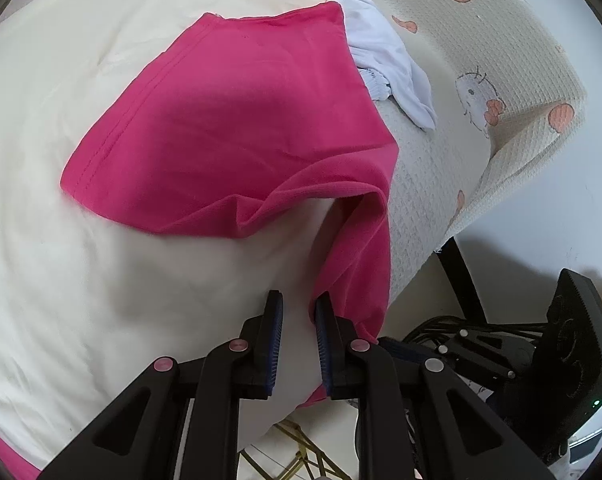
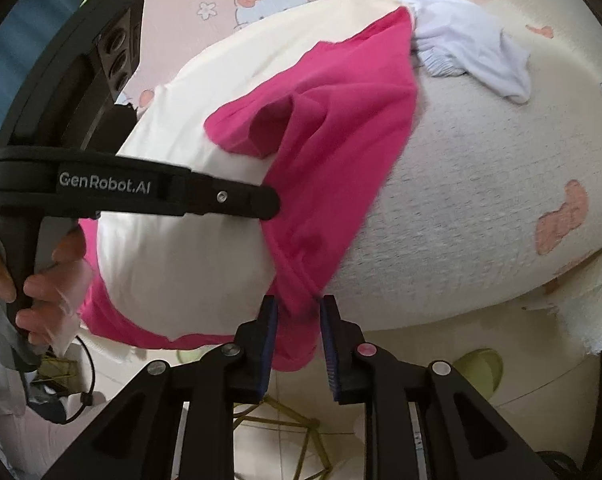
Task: Fold clothes
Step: 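Hold the magenta fabric with the right gripper and pull it toward the left gripper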
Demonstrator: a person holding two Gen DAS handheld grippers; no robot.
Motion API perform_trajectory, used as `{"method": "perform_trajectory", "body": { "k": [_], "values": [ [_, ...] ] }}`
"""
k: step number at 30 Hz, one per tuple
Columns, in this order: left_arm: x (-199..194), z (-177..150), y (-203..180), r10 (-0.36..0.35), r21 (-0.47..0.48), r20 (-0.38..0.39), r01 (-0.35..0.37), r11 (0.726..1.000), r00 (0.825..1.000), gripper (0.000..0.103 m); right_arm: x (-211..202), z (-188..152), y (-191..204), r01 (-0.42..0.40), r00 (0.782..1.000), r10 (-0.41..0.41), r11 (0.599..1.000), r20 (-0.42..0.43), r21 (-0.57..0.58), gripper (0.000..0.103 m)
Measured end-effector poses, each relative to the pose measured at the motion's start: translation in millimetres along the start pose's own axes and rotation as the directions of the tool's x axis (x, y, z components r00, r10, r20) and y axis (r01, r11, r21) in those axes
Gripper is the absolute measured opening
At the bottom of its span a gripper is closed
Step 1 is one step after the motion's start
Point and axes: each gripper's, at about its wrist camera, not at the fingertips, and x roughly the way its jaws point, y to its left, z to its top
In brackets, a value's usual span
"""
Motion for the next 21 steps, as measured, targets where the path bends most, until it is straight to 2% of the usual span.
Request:
{"method": "perform_trajectory", "body": {
  "k": [2,3,4,9,13,15,17,18,19,21],
  "values": [
    [0,0,1,-0.001,0.000,-0.002,0.001,1.000,1.000,0.014,1,1,-3,-0.011,1.000,0.011,1.000,-0.002,0.002,0.035],
    [-1,0,2,-0.002,-0.001,-0.004,0.002,1.000,1.000,0.014,2,2,-5,-0.021,1.000,0.021,1.000,-0.006,-0.001,0.049],
    [-3,-1,3,-0.002,0.000,-0.005,0.002,1.000,1.000,0.014,6,1,-6,-0.039,0.999,0.038,0.999,-0.011,-0.009,0.054],
    [-6,-1,5,0.002,0.015,-0.009,-0.002,1.000,1.000,0.014,23,-3,-10,-0.130,0.991,0.127,0.991,-0.051,-0.042,0.054],
    [-6,-1,4,0.001,0.026,-0.010,-0.001,1.000,1.000,0.014,34,-5,-17,-0.239,0.967,0.239,0.971,-0.087,0.008,0.054],
    [-7,0,6,-0.008,0.019,-0.011,0.008,1.000,1.000,0.014,36,-6,-20,-0.251,0.964,0.252,0.968,-0.083,0.020,0.053],
    [-7,1,7,-0.015,0.013,-0.012,0.015,1.000,1.000,0.014,34,-8,-24,-0.266,0.961,0.268,0.963,-0.073,0.045,0.046],
    [-7,2,8,-0.019,0.007,-0.012,0.019,1.000,1.000,0.014,32,-9,-25,-0.268,0.960,0.272,0.962,-0.068,0.054,0.038],
    [-7,2,10,-0.021,-0.002,-0.012,0.021,1.000,1.000,0.014,27,-9,-25,-0.260,0.963,0.263,0.964,-0.061,0.053,0.033],
    [-9,4,13,-0.020,-0.023,-0.007,0.020,1.000,1.000,0.014,15,-11,-21,-0.246,0.968,0.248,0.968,-0.046,0.038,0.031]
  ]
}}
